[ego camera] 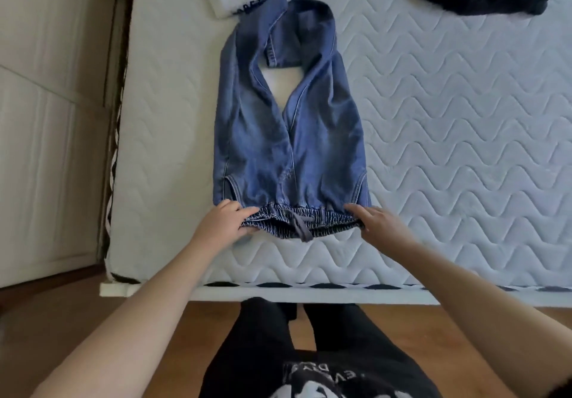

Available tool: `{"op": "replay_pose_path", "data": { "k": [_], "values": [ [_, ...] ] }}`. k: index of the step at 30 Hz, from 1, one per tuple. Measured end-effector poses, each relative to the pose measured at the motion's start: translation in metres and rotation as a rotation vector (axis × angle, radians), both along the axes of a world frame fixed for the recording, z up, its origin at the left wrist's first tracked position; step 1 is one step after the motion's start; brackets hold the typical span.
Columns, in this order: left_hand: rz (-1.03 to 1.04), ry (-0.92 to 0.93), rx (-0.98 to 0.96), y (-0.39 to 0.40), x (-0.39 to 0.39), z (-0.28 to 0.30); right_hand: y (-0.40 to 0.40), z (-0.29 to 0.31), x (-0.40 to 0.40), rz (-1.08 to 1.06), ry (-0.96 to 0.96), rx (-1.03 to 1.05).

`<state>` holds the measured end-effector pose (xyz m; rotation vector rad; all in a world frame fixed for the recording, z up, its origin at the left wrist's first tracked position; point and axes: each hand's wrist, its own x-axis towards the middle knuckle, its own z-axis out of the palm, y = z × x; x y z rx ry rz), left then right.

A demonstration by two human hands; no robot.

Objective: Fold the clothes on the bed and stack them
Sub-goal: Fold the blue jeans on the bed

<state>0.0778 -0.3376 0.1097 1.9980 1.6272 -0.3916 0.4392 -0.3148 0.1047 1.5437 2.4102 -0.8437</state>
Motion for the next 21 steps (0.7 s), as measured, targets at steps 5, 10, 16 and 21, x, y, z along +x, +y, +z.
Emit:
{"op": "replay_pose_path", "data": {
  "k": [5,10,16,21],
  "values": [
    [-0.006,-0.054,-0.092,-0.029,0.012,0.053,-0.025,0.042,0.008,0.044,0.064,0.001],
    [0.122,-0.221,-0.017,-0.022,0.016,0.093,-0.021,0.068,0.018,-0.196,0.134,-0.071],
    [0.172,-0.212,-0.056,-0.003,0.022,0.112,-0.008,0.079,0.014,-0.414,0.227,-0.001],
    [0.272,-0.259,-0.105,-0.008,0.023,0.103,-0.015,0.067,-0.005,-0.61,0.181,0.008]
  ]
}}
